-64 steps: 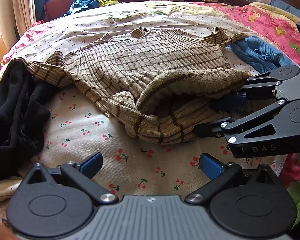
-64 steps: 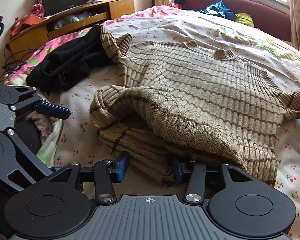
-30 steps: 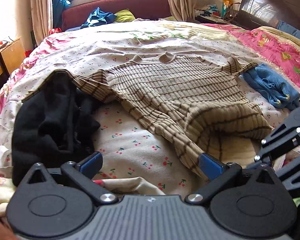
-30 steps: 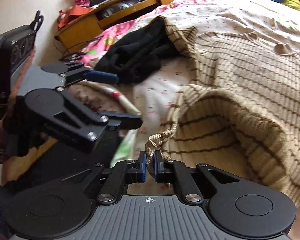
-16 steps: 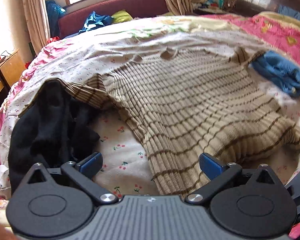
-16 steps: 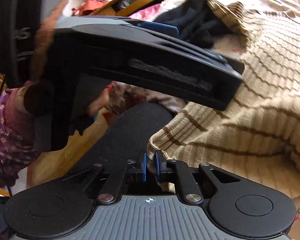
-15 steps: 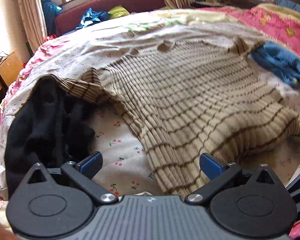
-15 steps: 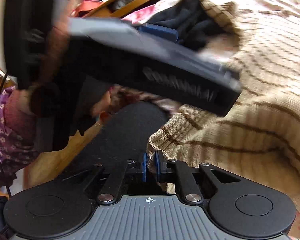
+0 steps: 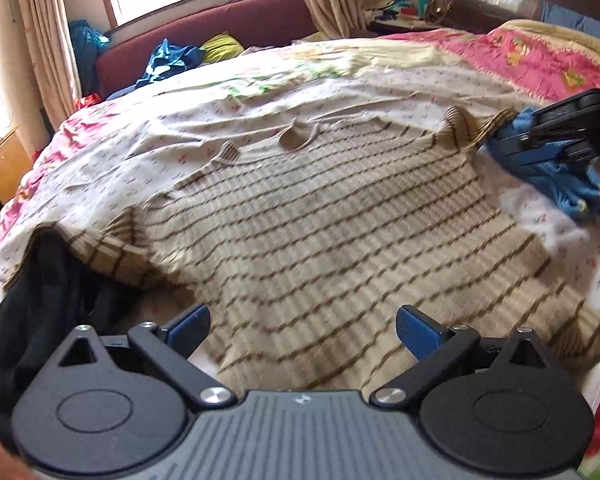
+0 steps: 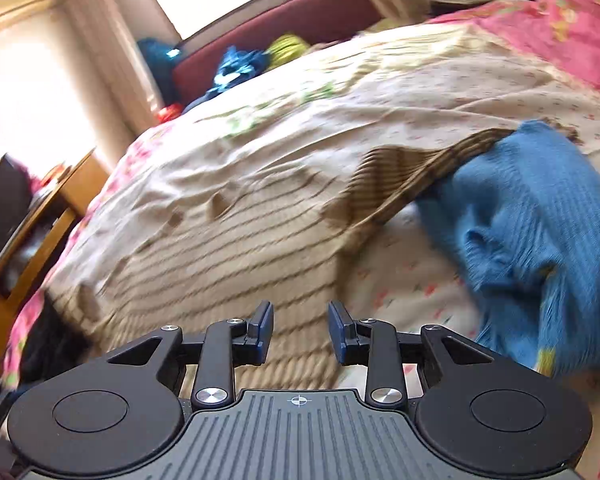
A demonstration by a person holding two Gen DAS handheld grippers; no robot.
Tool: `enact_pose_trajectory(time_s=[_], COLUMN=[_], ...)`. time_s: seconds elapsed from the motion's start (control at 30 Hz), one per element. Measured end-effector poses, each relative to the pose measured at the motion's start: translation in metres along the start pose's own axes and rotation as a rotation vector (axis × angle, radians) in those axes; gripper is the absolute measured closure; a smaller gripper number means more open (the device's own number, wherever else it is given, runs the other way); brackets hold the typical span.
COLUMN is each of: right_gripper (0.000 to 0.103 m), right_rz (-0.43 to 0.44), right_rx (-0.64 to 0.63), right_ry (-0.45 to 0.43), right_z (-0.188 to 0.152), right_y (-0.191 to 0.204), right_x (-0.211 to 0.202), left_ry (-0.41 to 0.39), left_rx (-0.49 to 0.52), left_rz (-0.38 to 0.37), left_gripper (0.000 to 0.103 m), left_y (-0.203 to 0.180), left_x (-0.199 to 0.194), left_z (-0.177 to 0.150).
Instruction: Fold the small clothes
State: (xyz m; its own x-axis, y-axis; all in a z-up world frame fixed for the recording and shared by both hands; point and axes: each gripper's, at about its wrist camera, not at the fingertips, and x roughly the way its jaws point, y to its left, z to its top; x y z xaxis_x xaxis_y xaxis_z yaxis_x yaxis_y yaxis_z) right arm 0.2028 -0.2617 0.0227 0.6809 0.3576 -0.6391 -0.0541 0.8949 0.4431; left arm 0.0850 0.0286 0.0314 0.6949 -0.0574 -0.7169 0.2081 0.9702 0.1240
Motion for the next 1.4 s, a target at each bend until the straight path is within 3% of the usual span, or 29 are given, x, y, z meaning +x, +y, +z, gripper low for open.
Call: enact_pose_trajectory(time_s=[0.1,0.23,0.33,0.4,0.5,0.57,0.73,0.8,0.83,0.9,1.0,1.1,1.2,1.3,1.4], right_gripper=[0.070,0.066,0.067,0.070,0.072,0.069,0.069,0.076,0.088,0.091,0.091,0.092,0.093,0.092,0.087], right_rz=[-0.026,0.000,0.010,0.011,-0.006,0.002,-0.106,-0.147,-0.182,-0.222,-0.228,-0.145,-0.140,-0.153,-0.170], right_rx=[0.211,0.404,0.496,0.570,0.583,0.596,0.657,0.677,0.626,0.400,-0.180,-0.787,-1.210,-1.286,-1.241], right_ry=[-0.031,-0.078,-0.106,-0.172,-0.301,-0.319,-0.378,-0.393,-0.393,-0.425,-0.444,-0.350,-0.232,-0.092,-0.059], right_z=[0.027,0.031,0.034,0.035,0.041,0.046,0.061,0.067,0.073,0.081,0.072,0.013,-0.062,-0.098,-0.107], right_y=[-0.038,-0.064,-0.071,-0.078,-0.082,-0.085,-0.093,-0.093,-0.085,-0.047,0.053,0.135,0.160,0.154,0.149], right_x=[0.043,0.075,0.095,0.097,0.086,0.088,0.101,0.098,0.095,0.083,0.080,0.097,0.119,0.130,0.121], left_ry=[-0.026,-0.013,-0.014,-0.022,-0.016,0.000,-0.011,-0.013,-0.015,-0.025,-0.044,-0.055,-0.042,-0.047,-0.056], left_rx=[-0.020,-0.035,-0.040,-0.050,-0.067,-0.095,-0.125,-0.123,-0.126,-0.142,-0.174,-0.207,-0.235,-0.233,-0.208], left_rz=[-0.079,-0.160,-0.166,-0.171,-0.176,-0.198,-0.216,-0.220,-0.220,-0.214,-0.174,-0.116,-0.108,-0.131,-0.148], left_gripper=[0.000,0.000,0.000,0.000,0.000,0.000,0.000,0.000,0.000,0.000,0.000,0.000,0.000,0.000,0.000], left_y=[-0.022,-0.044,-0.051,-0.050,-0.045,-0.040,-0.029,-0.026,-0.022,-0.014,0.004,0.021,0.031,0.031,0.028], left_x=[0.030,0.069,0.085,0.087,0.092,0.095,0.091,0.089,0.089,0.083,0.069,0.056,0.057,0.061,0.062], left_z=[0.021,0.034,0.031,0.024,0.013,0.009,0.007,0.005,0.005,0.005,0.002,-0.010,-0.023,-0.024,-0.026])
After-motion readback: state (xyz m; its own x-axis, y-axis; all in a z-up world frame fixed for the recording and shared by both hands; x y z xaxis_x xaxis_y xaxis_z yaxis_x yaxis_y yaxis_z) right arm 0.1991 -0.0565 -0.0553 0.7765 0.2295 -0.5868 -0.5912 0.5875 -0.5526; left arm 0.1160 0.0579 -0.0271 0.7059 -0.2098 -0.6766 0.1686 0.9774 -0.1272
